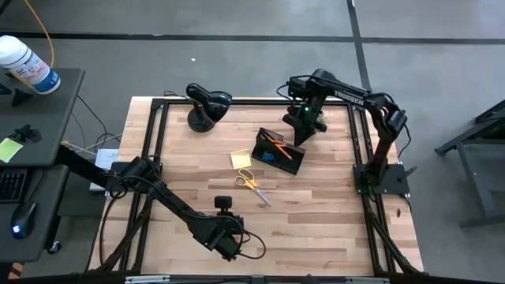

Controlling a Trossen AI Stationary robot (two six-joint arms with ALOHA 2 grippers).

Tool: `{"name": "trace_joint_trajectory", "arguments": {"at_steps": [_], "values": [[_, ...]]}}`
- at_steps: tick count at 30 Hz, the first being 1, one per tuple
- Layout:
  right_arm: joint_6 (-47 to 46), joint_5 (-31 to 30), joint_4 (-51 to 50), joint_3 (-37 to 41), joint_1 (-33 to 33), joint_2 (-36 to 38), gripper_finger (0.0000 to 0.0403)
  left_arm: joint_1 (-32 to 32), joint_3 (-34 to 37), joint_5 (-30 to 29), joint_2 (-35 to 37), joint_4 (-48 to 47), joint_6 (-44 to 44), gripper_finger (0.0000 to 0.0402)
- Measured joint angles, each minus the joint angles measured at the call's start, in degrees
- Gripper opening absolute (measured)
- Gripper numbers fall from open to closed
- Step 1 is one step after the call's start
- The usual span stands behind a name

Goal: Pick and place office supplies into organizer
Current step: Put the scissors into the desk organizer

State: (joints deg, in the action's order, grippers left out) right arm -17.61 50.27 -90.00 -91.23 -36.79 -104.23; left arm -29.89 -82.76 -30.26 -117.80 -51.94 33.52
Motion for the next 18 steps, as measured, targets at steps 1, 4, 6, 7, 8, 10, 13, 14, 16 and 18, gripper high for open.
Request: {"name": "trace_joint_trajectory", "arguments": {"at_steps": [1, 4, 6, 7, 8, 10, 13, 14, 16, 18], "values": [[0.17, -0.09, -0.01, -0.7, 0.28, 0.12, 0.005, 0.0, 0.0, 0.04, 0.0, 0.0, 0.0, 0.0001], [1.36, 0.03, 0.04, -2.55, 1.4, 0.25, 0.0031, 0.0, 0.0, 0.09, 0.0, -0.02, 0.0, 0.0001], [2.01, -0.11, 0.04, -2.94, 2.58, 0.45, 0.0012, 0.0, 0.0, 0.2, -0.02, -0.02, 0.0, 0.0001], [2.75, -0.33, 0.0, -2.94, 3.29, 0.55, 0.0006, 0.0, 0.0, 0.2, -0.02, -0.04, 0.0, 0.0001], [3.13, -0.67, 0.04, -2.65, 4.02, 0.76, 0.0004, 0.0, 0.0, 0.2, -0.02, -0.04, 0.0, 0.0001], [3.72, -1.77, -0.06, -1.97, 5.33, 0.84, 0.0007, 0.0, 0.0, 0.2, -0.02, -0.08, 0.0, 0.0001], [5.09, -2.87, -0.03, -1.08, 7.02, 0.84, 0.0003, 0.0, 0.0, 0.22, -0.06, -0.22, 0.0, 0.0001], [5.18, -3.51, -0.02, -1.01, 7.61, 0.93, 0.0003, 0.0, 0.0, 0.22, -0.07, -0.3, 0.0, 0.0001], [5.64, -5.89, 0.01, -0.86, 9.25, 1.56, 0.0004, 0.0, 0.0, 0.24, -0.07, -0.38, 0.0, 0.0001], [6.37, -7.76, 0.04, -0.88, 11.47, 3.08, 0.0002, 0.0, 0.0, 0.24, -0.07, -0.39, -0.02, 0.0001]]}}
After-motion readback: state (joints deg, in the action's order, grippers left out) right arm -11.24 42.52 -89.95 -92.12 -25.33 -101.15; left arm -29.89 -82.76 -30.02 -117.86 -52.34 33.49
